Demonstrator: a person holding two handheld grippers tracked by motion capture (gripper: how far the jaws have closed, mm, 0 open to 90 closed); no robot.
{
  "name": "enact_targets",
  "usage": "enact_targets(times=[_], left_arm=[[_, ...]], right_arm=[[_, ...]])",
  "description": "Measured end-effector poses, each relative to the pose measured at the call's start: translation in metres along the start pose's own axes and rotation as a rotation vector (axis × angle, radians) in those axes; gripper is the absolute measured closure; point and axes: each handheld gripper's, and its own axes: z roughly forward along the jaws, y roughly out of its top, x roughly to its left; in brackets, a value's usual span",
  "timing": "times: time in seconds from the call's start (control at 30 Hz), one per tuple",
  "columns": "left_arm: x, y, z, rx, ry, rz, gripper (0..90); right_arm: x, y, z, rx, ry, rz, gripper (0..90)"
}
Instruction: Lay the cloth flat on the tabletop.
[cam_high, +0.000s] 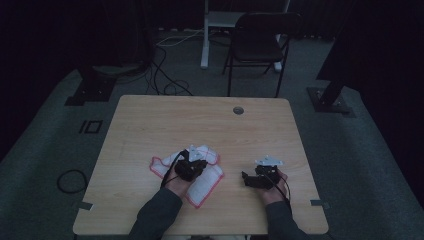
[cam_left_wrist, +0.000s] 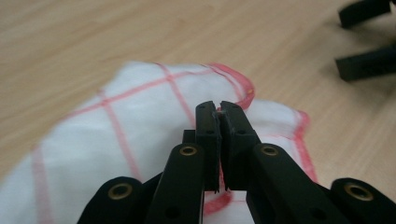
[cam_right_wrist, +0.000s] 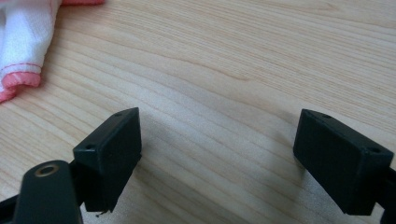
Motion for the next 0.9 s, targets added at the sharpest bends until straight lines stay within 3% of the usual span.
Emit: enact_targets(times=[0.33, 0.9], left_arm=[[0.039, 0.010, -0.020, -0.044, 0.062, -0.063, 87.8], [0.109, 0.015, -0.041, -0.070, 0.174, -0.189, 87.9]], right_arm=[[0.000, 0.000, 0.000, 0.000, 0.000, 0.000, 15.3], [0.000, 0.000, 0.000, 0.001, 0.000, 0.001, 15.3]])
